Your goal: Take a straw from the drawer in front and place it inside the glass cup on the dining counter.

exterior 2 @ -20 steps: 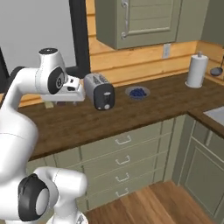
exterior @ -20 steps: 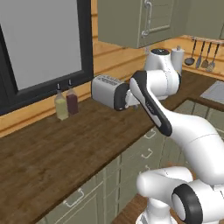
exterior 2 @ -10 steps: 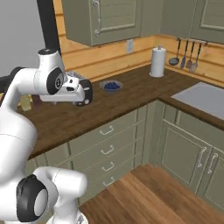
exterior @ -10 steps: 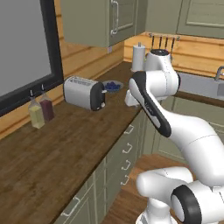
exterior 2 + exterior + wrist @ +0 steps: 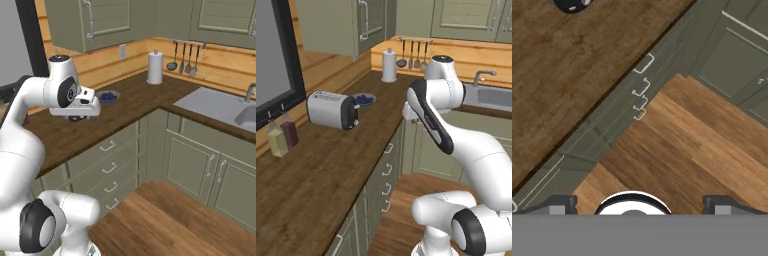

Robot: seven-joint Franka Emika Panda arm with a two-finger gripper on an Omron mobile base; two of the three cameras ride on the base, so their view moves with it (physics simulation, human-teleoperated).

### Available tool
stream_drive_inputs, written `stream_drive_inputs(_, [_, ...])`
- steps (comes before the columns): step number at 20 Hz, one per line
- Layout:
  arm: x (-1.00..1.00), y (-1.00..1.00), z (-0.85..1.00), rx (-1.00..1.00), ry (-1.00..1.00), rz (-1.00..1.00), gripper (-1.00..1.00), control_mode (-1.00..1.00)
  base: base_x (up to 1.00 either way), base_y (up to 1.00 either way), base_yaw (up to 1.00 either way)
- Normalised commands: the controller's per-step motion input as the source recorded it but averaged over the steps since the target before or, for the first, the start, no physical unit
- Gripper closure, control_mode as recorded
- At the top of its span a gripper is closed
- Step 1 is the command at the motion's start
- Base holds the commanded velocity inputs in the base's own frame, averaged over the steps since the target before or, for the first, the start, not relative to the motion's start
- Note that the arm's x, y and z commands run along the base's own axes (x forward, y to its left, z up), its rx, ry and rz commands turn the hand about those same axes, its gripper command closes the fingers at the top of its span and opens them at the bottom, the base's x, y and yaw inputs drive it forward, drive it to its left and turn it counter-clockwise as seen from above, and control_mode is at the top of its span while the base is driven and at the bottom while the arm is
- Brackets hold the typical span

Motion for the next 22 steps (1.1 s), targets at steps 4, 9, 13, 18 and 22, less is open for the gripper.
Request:
stream_drive_inputs(4, [0.0, 0.0, 0.0, 0.0, 0.0, 0.0, -1.0, 1.0, -0.01, 0.42, -0.1])
stream_drive_inputs(9, [0.0, 0.0, 0.0, 0.0, 0.0, 0.0, -1.0, 1.0, 0.0, 0.56, -0.14])
stream_drive_inputs(13, [0.0, 0.0, 0.0, 0.0, 0.0, 0.0, -1.0, 1.0, -0.02, 0.61, -0.19])
stream_drive_inputs(18, [0.0, 0.0, 0.0, 0.0, 0.0, 0.0, -1.0, 1.0, -0.01, 0.51, -0.22])
stream_drive_inputs(22, [0.0, 0.0, 0.0, 0.0, 0.0, 0.0, -1.0, 1.0, -0.02, 0.43, -0.23])
